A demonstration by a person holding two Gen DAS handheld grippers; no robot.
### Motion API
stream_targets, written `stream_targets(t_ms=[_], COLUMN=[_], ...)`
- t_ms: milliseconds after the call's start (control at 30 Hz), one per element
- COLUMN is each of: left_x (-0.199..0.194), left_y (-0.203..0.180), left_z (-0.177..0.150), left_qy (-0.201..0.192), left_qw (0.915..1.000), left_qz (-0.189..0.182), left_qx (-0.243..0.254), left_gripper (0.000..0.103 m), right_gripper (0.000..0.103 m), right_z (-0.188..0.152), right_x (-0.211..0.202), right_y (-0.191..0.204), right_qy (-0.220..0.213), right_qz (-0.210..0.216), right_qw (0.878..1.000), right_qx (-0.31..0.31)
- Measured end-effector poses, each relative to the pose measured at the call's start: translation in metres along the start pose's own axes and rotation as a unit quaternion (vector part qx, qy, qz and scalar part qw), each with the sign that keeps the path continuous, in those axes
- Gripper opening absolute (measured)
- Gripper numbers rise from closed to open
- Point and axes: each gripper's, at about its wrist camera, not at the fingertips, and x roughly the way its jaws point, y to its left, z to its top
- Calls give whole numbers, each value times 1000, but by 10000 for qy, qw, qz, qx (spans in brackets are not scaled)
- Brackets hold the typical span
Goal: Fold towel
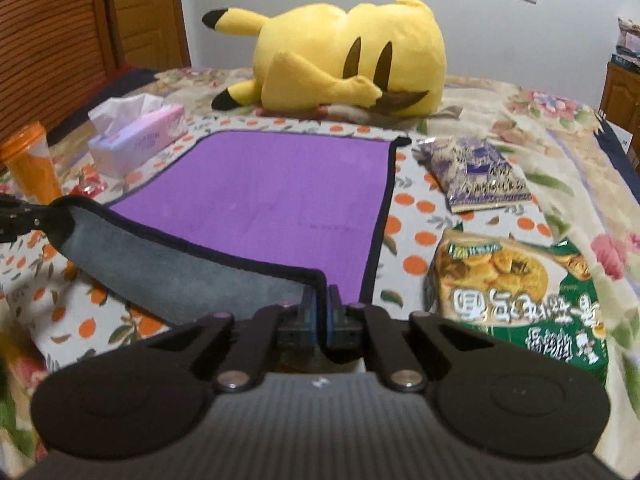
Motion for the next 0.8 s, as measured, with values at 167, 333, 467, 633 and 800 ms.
stream_targets(t_ms=[167, 333, 467, 633, 800], left_x=[-5, -4, 2, 10, 23], left_y=[0, 0, 1, 2, 2], left_z=[5, 9, 13, 16, 21], left_qy=[-189, -286, -309, -316, -302], left_qw=[9998, 9996, 9995, 9994, 9994], left_qz=[5, 57, 83, 118, 123], left_qx=[-15, -15, 21, 14, 100], left_gripper=[6, 6, 6, 6, 6], right_gripper=[5, 5, 5, 5, 5], right_z=[5, 9, 12, 16, 22], right_x=[0, 2, 6, 14, 23], right_y=[-2, -4, -6, -7, -6], right_qy=[-148, -260, -279, -295, -329], right_qz=[-14, -36, -46, -71, -99], right_qw=[9999, 9996, 9995, 9994, 9991], right_qx=[-50, -86, -137, -154, -233])
